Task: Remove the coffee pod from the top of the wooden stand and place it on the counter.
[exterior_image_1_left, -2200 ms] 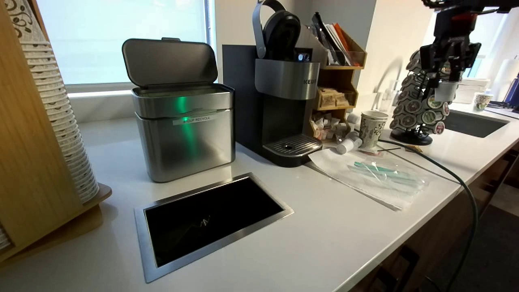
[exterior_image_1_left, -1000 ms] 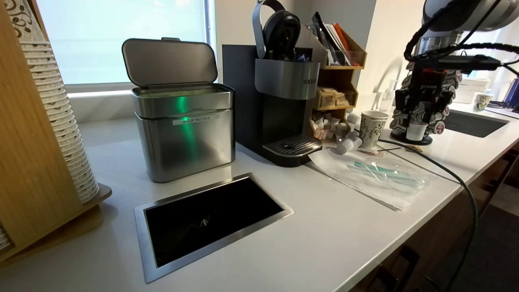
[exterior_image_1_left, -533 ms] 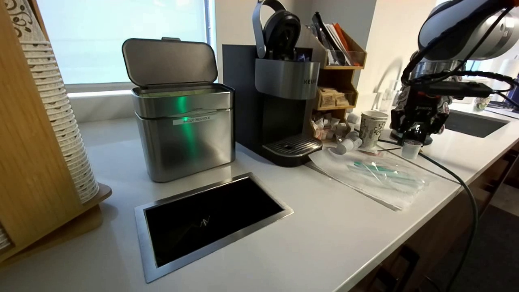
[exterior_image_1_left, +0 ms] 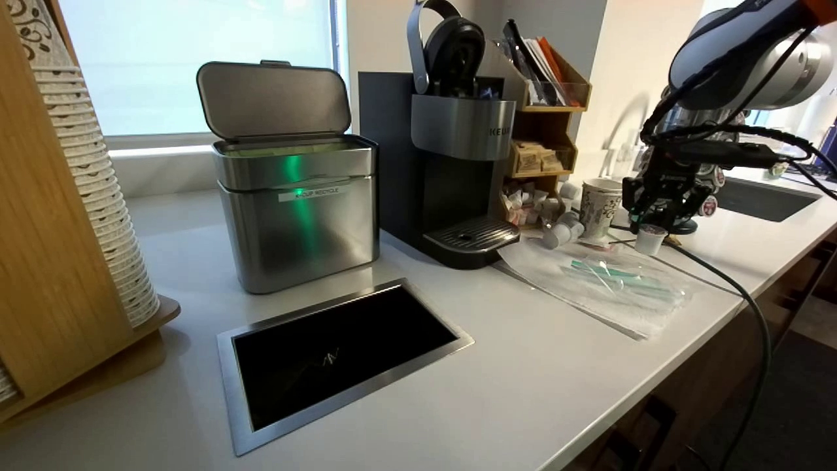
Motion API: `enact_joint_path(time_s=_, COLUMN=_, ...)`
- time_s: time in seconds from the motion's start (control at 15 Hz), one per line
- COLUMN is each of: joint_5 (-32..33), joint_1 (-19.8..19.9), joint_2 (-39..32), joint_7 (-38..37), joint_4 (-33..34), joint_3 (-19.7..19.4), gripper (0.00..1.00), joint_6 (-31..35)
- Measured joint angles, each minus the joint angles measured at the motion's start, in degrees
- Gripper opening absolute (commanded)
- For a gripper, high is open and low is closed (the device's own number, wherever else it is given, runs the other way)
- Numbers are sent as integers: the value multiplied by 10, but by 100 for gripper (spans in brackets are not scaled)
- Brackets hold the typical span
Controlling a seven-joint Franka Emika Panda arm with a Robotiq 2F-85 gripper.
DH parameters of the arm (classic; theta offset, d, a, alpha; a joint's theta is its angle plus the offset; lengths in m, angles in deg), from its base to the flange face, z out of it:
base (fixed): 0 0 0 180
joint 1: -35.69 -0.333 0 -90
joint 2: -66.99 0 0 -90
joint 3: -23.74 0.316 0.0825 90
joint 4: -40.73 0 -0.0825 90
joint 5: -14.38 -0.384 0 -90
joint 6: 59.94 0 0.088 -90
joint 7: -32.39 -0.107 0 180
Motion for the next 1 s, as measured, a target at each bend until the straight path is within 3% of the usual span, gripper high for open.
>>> enact_joint_path(time_s=0.33, joint_5=-40, joint_1=0, joint_2=-16, joint_7=1, joint_4=0, joint_3=5, gripper=28, joint_6=4)
enact_joint_path(time_s=0.4, joint_5=-46, joint_1=0, joint_2=-18, joint_7=1, joint_4=0, joint_3=5, gripper=61, joint_6=4)
enact_joint_path(time_s=0.47, joint_5=-50, joint_1=0, joint_2=-20, joint_7=1, joint_4=0, joint_3=6, gripper=79, joint_6=4)
enact_joint_path(time_s=0.67, joint_5=-58, joint_1=0, joint_2=-26, joint_7=1, joint_4=0, joint_3=6, gripper=99, joint_6=4)
enact_joint_path(time_s=1.0, joint_5=-57, joint_1=-1, joint_2=-20, joint_7=2, joint_4=0, joint_3=6, gripper=100, joint_6=4)
